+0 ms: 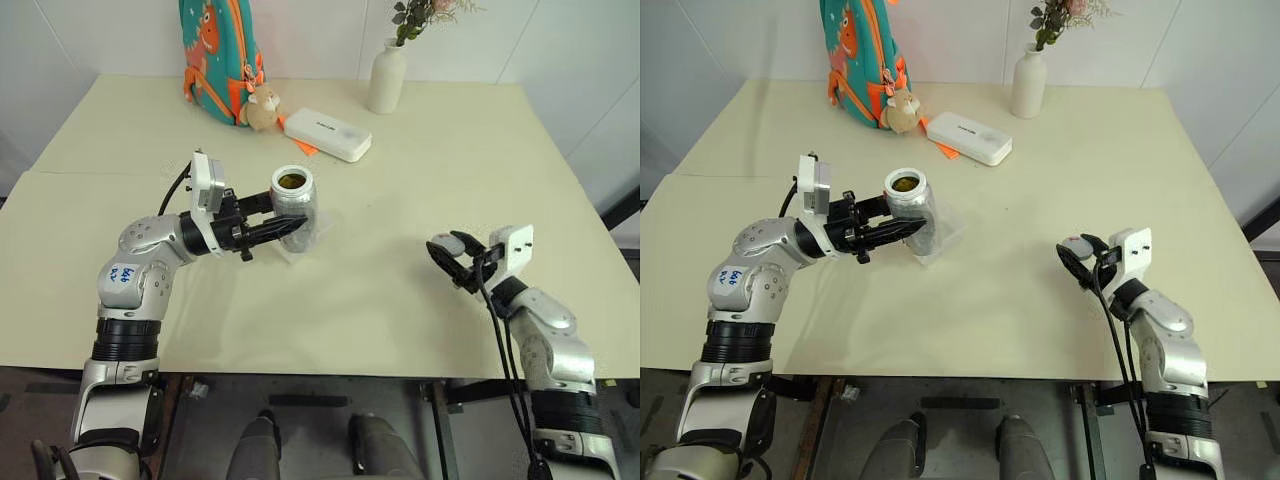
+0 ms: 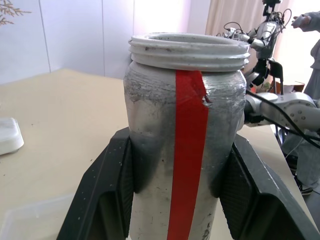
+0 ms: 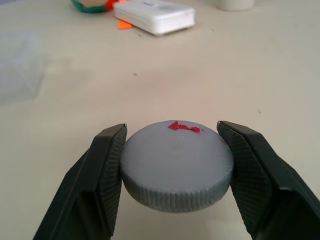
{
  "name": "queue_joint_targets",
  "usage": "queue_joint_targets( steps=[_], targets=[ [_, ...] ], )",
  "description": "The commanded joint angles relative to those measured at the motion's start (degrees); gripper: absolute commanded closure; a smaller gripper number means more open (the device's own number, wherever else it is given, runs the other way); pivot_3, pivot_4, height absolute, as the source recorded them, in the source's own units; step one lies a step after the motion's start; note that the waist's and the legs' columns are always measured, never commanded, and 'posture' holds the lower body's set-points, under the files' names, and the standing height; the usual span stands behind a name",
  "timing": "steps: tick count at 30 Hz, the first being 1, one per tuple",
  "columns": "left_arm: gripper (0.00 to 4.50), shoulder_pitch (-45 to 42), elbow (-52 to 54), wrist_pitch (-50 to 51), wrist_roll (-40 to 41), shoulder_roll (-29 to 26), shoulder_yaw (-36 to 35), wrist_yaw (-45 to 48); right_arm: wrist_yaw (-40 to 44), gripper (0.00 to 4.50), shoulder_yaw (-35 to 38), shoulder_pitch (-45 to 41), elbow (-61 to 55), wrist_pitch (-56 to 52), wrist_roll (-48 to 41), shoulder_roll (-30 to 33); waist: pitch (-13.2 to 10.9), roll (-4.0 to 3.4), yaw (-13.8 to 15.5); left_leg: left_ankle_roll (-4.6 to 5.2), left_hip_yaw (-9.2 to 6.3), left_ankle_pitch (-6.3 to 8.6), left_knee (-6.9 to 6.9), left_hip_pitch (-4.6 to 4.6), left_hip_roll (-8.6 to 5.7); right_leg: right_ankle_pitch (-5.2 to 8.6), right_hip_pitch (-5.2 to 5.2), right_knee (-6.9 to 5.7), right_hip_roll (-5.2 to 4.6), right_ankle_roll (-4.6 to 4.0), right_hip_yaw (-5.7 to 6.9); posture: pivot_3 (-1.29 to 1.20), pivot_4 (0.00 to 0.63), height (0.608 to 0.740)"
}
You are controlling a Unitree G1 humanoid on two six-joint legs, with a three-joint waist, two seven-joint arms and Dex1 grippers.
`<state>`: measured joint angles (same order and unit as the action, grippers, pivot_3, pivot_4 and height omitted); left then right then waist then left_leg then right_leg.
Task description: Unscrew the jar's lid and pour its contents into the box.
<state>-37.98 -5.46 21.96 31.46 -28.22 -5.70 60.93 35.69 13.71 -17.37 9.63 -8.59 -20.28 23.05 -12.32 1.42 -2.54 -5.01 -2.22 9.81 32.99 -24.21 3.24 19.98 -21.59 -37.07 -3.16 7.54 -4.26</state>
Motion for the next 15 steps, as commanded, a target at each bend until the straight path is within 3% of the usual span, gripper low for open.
queue_joint_targets(
  steps=[1, 2, 7, 8, 15],
  targets=[
    [2.61, -2.36, 0.54, -1.48, 0.27, -0.17, -0.65, 0.08, -0.22, 1.93, 0.29, -1.47, 1.30, 3.39, 0.29, -0.24, 0.00, 0.00, 0.01, 0.00, 0.00, 0.00, 0.00, 0.00, -0.01, -0.01, 0.00, 0.00, 0.00, 0.01, -0.02, 0.00, 0.150, 0.740],
    [2.61, -2.51, 0.43, -1.65, 0.20, -0.11, -0.67, 0.03, 0.41, 1.93, 0.17, -1.75, 1.77, 3.02, -0.06, -0.10, 0.00, 0.00, 0.01, 0.00, 0.00, 0.00, 0.00, 0.00, -0.01, -0.01, 0.00, 0.00, 0.00, 0.01, -0.03, 0.00, 0.150, 0.740],
    [2.61, -2.88, -0.39, -2.21, -0.46, -0.59, -0.48, 0.10, 2.69, 0.19, 1.03, -3.86, 2.34, 1.75, -1.58, 1.58, 0.00, 0.00, 0.08, -0.01, 0.00, -0.01, -0.02, 0.01, 0.00, -0.01, 0.00, -0.03, 0.03, 0.03, -0.04, 0.00, 0.150, 0.740],
    [2.61, -3.03, -0.64, -2.25, -0.59, -0.78, -0.36, 0.32, 3.49, 0.02, 1.25, -4.44, 1.36, 1.00, -2.26, 2.27, 0.00, 0.00, 0.12, -0.01, 0.00, -0.01, -0.03, 0.00, 0.00, -0.01, 0.00, -0.02, 0.03, 0.03, -0.04, 0.00, 0.150, 0.740],
    [2.61, -4.16, -3.89, -2.66, -0.44, -3.36, -2.59, 0.45, 11.73, 0.02, -2.64, -8.33, -13.26, -10.14, -8.28, 9.82, -0.01, -0.03, 0.03, -0.01, 0.02, 0.00, -0.02, 0.01, 0.04, -0.01, -0.02, -0.03, 0.08, 0.03, -0.07, 0.00, 0.150, 0.740]
  ],
)
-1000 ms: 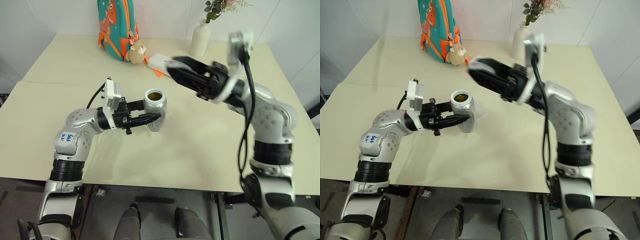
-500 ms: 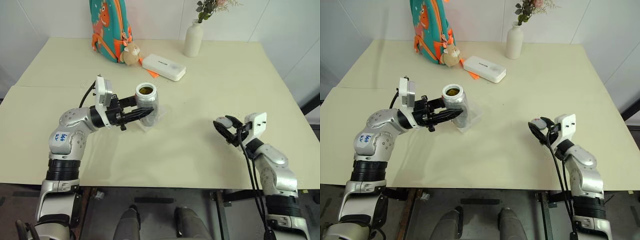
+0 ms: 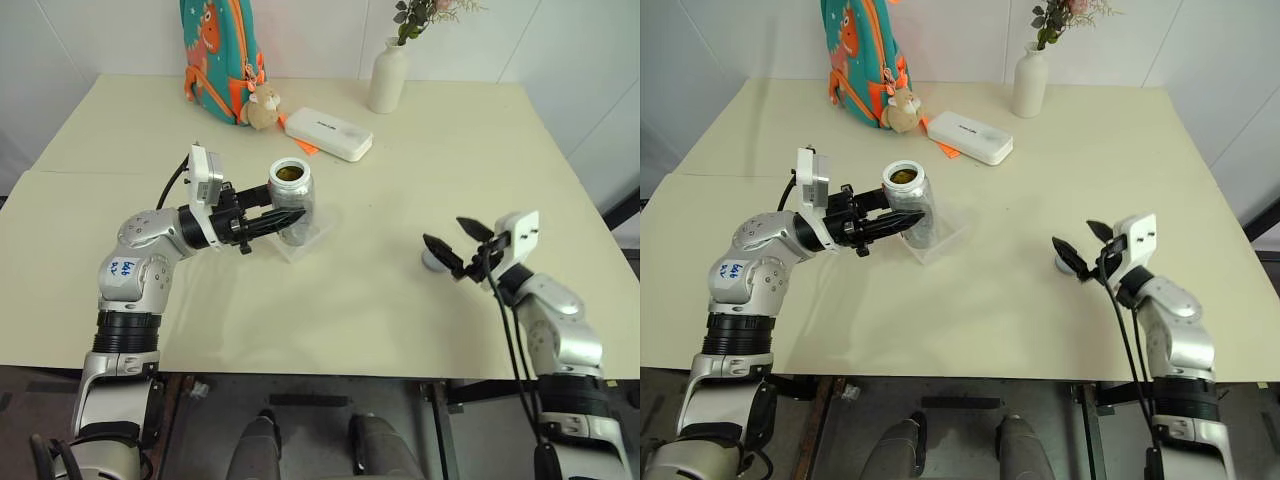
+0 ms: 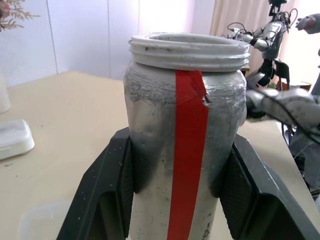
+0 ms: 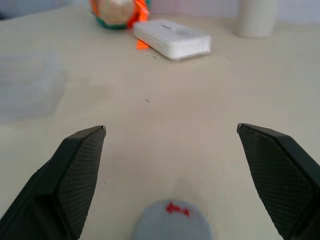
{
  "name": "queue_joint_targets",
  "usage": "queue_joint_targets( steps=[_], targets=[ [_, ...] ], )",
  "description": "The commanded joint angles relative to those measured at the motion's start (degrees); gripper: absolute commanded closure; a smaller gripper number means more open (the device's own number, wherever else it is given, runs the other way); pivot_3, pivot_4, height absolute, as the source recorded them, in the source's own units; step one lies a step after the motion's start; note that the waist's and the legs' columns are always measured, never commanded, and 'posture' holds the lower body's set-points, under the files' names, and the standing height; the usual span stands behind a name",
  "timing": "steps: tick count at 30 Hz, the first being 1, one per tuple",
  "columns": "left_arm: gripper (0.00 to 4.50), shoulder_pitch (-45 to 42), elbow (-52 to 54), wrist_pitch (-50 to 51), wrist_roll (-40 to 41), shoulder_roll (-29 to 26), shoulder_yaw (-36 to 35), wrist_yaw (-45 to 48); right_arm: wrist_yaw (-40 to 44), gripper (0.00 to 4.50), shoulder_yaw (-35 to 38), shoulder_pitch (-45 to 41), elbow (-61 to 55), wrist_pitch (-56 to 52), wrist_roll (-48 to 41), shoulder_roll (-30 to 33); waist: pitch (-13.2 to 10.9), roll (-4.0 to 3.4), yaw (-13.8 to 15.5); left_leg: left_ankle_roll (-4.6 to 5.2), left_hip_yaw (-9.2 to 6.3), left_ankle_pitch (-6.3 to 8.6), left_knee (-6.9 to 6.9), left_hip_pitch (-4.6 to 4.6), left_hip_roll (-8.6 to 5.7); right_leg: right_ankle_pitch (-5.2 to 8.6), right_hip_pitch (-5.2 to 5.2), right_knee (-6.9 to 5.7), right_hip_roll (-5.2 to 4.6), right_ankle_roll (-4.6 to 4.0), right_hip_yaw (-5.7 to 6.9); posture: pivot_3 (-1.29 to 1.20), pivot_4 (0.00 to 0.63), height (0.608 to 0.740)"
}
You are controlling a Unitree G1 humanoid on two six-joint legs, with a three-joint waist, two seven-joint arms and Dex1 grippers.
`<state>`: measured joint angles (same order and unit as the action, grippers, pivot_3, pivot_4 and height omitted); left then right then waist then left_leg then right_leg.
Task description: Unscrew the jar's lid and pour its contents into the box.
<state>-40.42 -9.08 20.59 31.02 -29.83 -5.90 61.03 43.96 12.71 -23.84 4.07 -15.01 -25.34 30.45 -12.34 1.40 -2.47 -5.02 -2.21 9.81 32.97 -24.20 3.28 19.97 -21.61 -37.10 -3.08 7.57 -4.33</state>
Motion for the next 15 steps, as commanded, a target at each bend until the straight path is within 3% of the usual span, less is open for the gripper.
queue_joint_targets(
  steps=[1, 7, 15],
  targets=[
    [2.61, -2.05, -1.37, -1.57, -0.05, -2.25, -2.91, 0.14, 4.74, 0.02, -2.70, -2.77, -10.44, -5.93, -4.49, 3.59, 0.00, 0.00, -0.08, 0.00, 0.00, 0.00, -0.01, 0.02, 0.02, 0.00, 0.00, 0.00, 0.02, 0.00, 0.00, 0.00, 0.150, 0.740],
    [2.61, -5.29, -9.99, -7.12, -1.65, -5.03, -5.13, 2.15, 10.04, 0.02, -7.25, -5.68, -21.17, -14.78, -9.52, 8.68, 0.00, 0.00, 0.59, -0.08, -0.01, 0.05, 0.01, -0.01, 0.18, 0.00, 0.00, 0.08, 0.19, -0.01, 0.00, 0.00, 0.150, 0.740],
    [2.61, -13.19, -29.96, -16.29, -12.98, -9.45, -2.73, -3.39, 8.88, 0.02, -9.31, -8.05, -22.14, -15.65, -9.19, 7.05, 0.00, 0.01, 0.87, -0.09, -0.01, 0.11, 0.03, -0.05, 0.26, 0.01, -0.01, 0.16, 0.27, -0.03, 0.00, 0.00, 0.150, 0.740]
  ],
)
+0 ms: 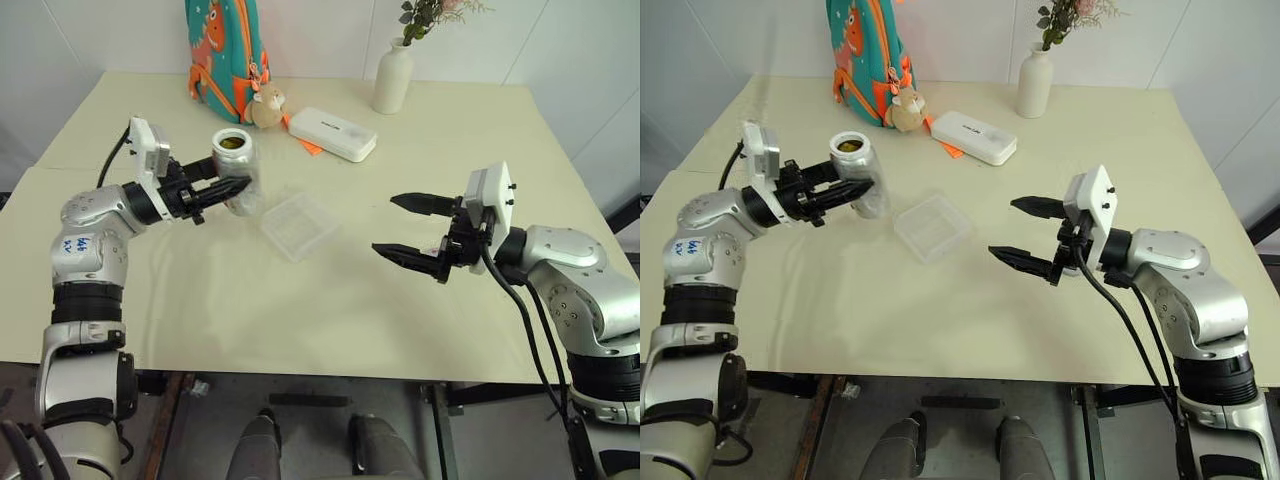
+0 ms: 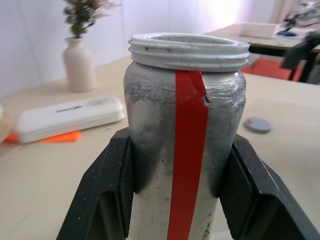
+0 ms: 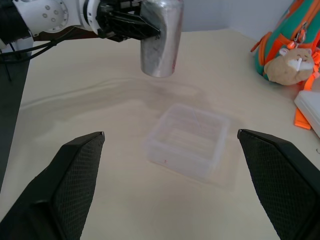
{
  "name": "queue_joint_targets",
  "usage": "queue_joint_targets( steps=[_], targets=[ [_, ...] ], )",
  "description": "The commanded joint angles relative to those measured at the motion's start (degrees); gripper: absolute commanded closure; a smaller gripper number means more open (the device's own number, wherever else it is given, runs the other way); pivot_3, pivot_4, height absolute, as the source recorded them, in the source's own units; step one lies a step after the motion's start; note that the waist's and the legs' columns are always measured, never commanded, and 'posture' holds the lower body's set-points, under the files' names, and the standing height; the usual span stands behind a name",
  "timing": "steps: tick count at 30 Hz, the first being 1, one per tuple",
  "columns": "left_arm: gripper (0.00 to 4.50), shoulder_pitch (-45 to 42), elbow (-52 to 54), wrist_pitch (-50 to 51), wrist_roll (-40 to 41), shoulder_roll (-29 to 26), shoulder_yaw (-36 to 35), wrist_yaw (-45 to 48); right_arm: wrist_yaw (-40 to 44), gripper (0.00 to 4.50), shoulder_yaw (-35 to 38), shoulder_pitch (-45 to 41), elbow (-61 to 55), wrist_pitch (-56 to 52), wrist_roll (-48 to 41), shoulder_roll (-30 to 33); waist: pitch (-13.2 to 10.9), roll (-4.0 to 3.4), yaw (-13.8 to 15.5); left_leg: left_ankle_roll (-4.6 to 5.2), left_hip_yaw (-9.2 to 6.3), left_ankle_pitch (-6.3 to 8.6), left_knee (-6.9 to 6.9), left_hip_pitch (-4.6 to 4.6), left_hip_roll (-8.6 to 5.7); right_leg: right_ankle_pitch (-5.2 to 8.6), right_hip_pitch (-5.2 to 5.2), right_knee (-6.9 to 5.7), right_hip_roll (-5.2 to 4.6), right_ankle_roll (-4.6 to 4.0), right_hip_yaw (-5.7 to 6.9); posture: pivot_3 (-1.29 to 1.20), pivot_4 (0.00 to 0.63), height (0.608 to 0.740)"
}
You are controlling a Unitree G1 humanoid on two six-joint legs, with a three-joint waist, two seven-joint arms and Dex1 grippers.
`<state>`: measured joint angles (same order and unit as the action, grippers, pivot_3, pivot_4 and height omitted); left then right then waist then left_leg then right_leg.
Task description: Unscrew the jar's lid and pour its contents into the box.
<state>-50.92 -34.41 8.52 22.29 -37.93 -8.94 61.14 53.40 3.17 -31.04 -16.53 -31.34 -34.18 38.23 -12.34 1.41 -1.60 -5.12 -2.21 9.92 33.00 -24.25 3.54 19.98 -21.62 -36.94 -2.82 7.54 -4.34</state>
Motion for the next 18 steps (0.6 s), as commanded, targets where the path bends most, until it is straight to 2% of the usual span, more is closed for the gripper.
queue_joint_targets(
  steps=[1, 10, 12, 17, 18],
  targets=[
    [2.61, -3.42, -6.48, -5.31, -5.65, -1.36, 0.69, -4.75, -0.75, 0.02, -0.04, -0.81, -1.23, 1.10, 0.13, -1.00, 0.00, 0.00, 0.01, 0.00, 0.00, 0.00, 0.00, 0.00, 0.01, 0.00, 0.00, 0.01, 0.02, 0.00, 0.00, 0.00, 0.150, 0.740],
    [2.61, -2.96, -7.50, -10.83, -14.15, 0.52, 4.48, -12.39, -1.06, 0.02, -0.28, -0.02, 0.09, 2.61, 1.90, -1.44, 0.00, 0.00, 0.00, -0.07, 0.01, 0.03, -0.01, -0.08, 0.11, 0.02, -0.08, -0.02, 0.11, -0.02, 0.00, 0.00, 0.150, 0.740],
    [2.61, -3.39, -6.57, -15.12, -20.13, -0.08, 7.90, -16.08, -1.37, 0.02, 0.25, 0.86, 0.23, 3.01, 2.20, -1.36, 0.00, 0.00, -0.04, -0.07, 0.03, 0.04, 0.00, -0.06, 0.12, 0.02, -0.08, -0.04, 0.12, -0.02, -0.03, 0.00, 0.150, 0.740],
    [2.61, -4.05, -4.48, -25.52, -27.61, -0.15, 10.37, -25.05, -2.49, 0.02, 2.09, 2.43, 1.75, 4.32, 3.11, -1.01, 0.00, 0.00, 0.08, -0.09, 0.05, 0.03, 0.04, -0.08, 0.13, 0.01, -0.10, -0.07, 0.14, -0.03, -0.07, 0.00, 0.150, 0.740],
    [2.61, -4.62, -4.84, -30.35, -32.03, -1.10, 11.95, -29.40, -2.64, 0.02, 2.25, 2.56, 2.18, 4.68, 3.30, -1.00, 0.00, 0.00, 0.06, -0.09, 0.07, 0.03, 0.05, -0.07, 0.13, 0.01, -0.10, -0.07, 0.14, -0.02, -0.09, 0.00, 0.150, 0.740]
  ],
)
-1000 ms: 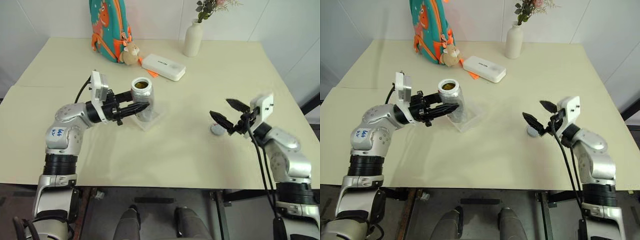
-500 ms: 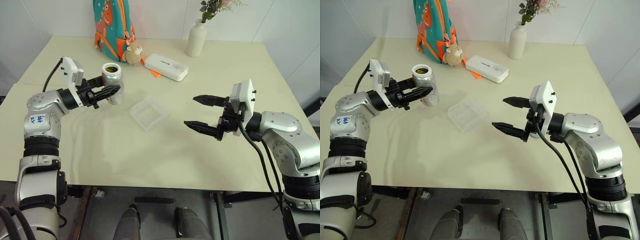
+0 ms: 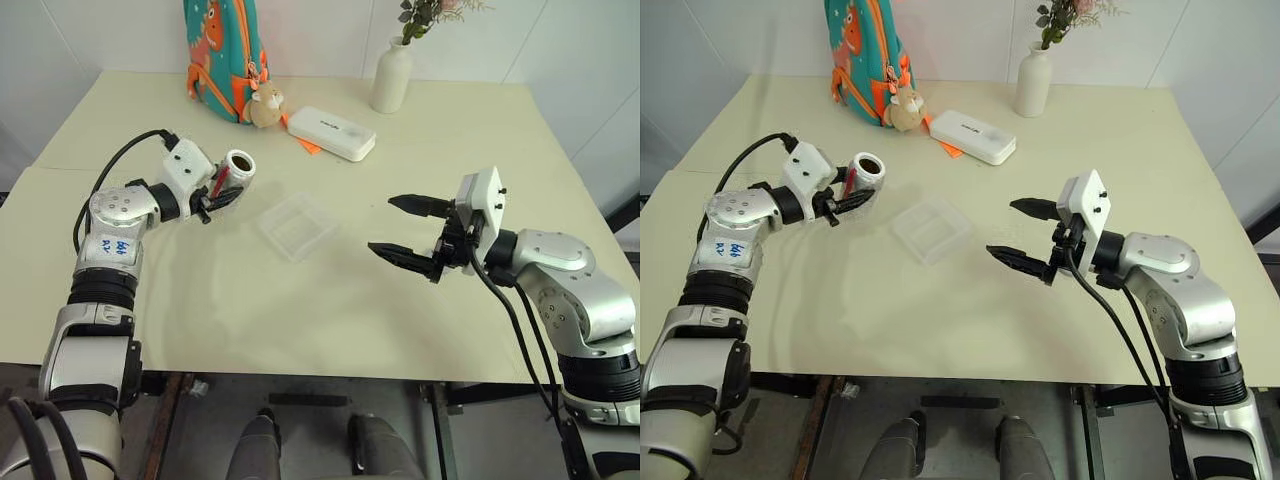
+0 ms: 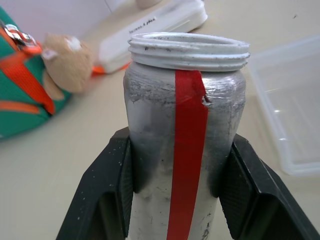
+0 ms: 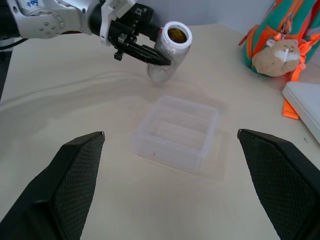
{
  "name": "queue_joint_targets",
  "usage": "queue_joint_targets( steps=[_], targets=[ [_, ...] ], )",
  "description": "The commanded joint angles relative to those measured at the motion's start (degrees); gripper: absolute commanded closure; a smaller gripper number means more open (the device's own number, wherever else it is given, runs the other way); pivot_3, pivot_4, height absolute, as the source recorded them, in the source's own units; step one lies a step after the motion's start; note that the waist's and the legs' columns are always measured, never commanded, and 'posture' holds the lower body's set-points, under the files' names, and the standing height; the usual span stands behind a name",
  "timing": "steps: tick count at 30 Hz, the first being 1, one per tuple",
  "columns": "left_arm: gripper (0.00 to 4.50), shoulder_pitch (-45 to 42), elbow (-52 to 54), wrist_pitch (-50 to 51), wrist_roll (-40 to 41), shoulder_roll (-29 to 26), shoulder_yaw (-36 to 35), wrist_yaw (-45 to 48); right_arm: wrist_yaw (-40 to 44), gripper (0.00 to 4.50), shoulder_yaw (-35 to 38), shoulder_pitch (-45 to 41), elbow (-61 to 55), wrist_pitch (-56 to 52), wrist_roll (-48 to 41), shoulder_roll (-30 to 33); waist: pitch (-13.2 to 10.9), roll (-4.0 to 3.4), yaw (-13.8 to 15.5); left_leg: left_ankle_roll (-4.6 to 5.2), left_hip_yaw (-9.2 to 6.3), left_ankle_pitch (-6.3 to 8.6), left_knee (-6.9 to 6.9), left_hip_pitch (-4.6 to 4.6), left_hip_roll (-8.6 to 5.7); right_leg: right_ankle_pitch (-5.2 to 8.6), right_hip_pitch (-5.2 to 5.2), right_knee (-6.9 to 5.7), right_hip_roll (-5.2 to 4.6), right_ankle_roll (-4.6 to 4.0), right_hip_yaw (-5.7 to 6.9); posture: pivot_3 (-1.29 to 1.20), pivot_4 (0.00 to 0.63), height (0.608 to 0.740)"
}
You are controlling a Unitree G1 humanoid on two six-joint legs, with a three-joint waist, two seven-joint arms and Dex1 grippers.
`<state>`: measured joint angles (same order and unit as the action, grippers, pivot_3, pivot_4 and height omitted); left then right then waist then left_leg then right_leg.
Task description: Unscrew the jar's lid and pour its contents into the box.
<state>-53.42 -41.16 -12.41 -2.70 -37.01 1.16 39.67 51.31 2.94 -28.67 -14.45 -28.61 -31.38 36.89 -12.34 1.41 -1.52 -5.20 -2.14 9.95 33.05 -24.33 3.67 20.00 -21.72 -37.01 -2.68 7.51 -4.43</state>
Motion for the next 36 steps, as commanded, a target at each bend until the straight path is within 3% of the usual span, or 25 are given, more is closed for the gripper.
queue_joint_targets(
  steps=[1, 3, 6, 8, 10, 12, 15, 19, 25, 32, 36],
  targets=[
    [2.61, -2.84, 1.85, -13.74, -12.50, -3.10, 3.38, -14.25, -0.66, 0.02, 2.54, 0.21, 0.42, 2.17, 0.59, 0.32, 0.00, 0.00, -0.04, 0.00, 0.03, 0.00, 0.00, 0.02, 0.00, 0.00, 0.00, -0.03, 0.00, 0.00, -0.04, 0.00, 0.150, 0.740],
    [2.61, -4.61, 1.57, -20.40, -21.76, -4.81, 6.45, -24.78, -0.92, 0.02, 2.59, 0.44, 0.76, 2.60, 0.70, 0.10, -0.01, 0.01, -0.04, 0.00, 0.05, 0.00, 0.01, 0.02, 0.01, 0.00, -0.04, -0.04, 0.01, 0.01, -0.10, 0.00, 0.150, 0.740],
    [2.61, -6.00, 0.72, -24.83, -29.19, -6.26, 9.37, -33.68, -1.21, 0.02, 2.55, 0.66, 0.77, 2.78, 0.73, -0.18, -0.01, 0.01, 0.12, 0.00, 0.15, 0.00, 0.01, 0.02, 0.00, -0.01, -0.07, -0.04, 0.01, 0.02, -0.18, 0.00, 0.150, 0.740],
    [2.61, -7.58, 3.35, -27.78, -45.61, -9.84, 16.97, -47.06, -1.52, 0.02, 2.42, 0.84, 0.67, 2.91, 0.69, -0.58, 0.00, 0.02, 0.00, 0.00, 0.25, 0.01, 0.02, 0.04, 0.00, -0.02, -0.06, -0.02, 0.01, 0.03, -0.28, 0.00, 0.150, 0.740],
    [2.61, -10.18, 4.14, -26.20, -59.28, -10.91, 24.62, -60.06, -2.27, 0.02, 2.39, 0.76, 0.41, 2.98, 0.28, -1.54, 0.00, 0.02, 0.00, -0.03, 0.41, 0.04, 0.01, 0.10, 0.00, -0.03, -0.10, -0.02, 0.02, 0.07, -0.46, 0.00, 0.150, 0.740],
    [2.61, -12.13, 4.07, -23.41, -67.51, -10.86, 29.67, -68.88, -2.88, 0.02, 2.32, 0.88, -0.01, 2.96, 0.17, -2.26, 0.00, 0.02, 0.12, -0.04, 0.49, 0.04, 0.04, 0.09, -0.01, -0.04, -0.13, -0.02, 0.02, 0.11, -0.54, 0.00, 0.150, 0.740],
    [2.61, -13.88, 2.60, -20.75, -72.97, -10.78, 32.98, -78.01, -3.63, 0.02, 2.32, 1.12, -0.63, 2.83, 0.36, -3.02, -0.01, 0.02, 0.14, 0.14, 0.61, 0.15, 0.05, 0.02, 0.00, -0.06, -0.26, -0.05, 0.02, 0.15, -0.65, 0.00, 0.150, 0.740],
    [2.61, -16.88, -3.18, -15.72, -76.05, -8.08, 35.82, -81.00, -5.37, 0.02, 2.95, 2.28, -1.97, 2.56, -0.40, -4.47, 0.01, 0.06, 0.14, 0.13, 0.83, 0.14, 0.13, -0.39, 0.00, -0.04, -0.92, -0.45, 0.04, 0.17, -0.84, 0.00, 0.150, 0.740],
    [2.61, -17.36, -4.05, -14.55, -75.99, -7.10, 37.34, -83.11, -7.57, 0.02, 3.22, 4.42, -4.45, 1.97, -1.17, -6.03, 0.01, 0.06, -0.05, 0.15, 1.09, 0.15, 0.14, -0.32, 0.00, -0.02, -0.97, -0.49, 0.04, 0.19, -1.09, 0.00, 0.150, 0.740],
    [2.61, -15.18, -0.90, -17.61, -73.61, -10.19, 36.87, -81.41, -8.37, 0.02, 3.77, 5.22, -3.98, 2.33, -1.83, -6.30, 0.01, 0.06, -0.08, 0.17, 1.15, 0.16, 0.19, -0.29, 0.00, -0.02, -0.98, -0.57, 0.05, 0.19, -1.15, 0.00, 0.150, 0.740],
    [2.61, -14.19, -2.54, -21.42, -66.67, -10.91, 33.62, -76.49, -8.46, 0.02, 3.53, 5.34, -3.61, 2.61, -1.85, -6.46, 0.01, 0.06, 0.02, 0.17, 1.19, 0.17, 0.20, -0.23, 0.00, -0.02, -0.98, -0.64, 0.05, 0.19, -1.18, 0.00, 0.150, 0.740]
  ],
)
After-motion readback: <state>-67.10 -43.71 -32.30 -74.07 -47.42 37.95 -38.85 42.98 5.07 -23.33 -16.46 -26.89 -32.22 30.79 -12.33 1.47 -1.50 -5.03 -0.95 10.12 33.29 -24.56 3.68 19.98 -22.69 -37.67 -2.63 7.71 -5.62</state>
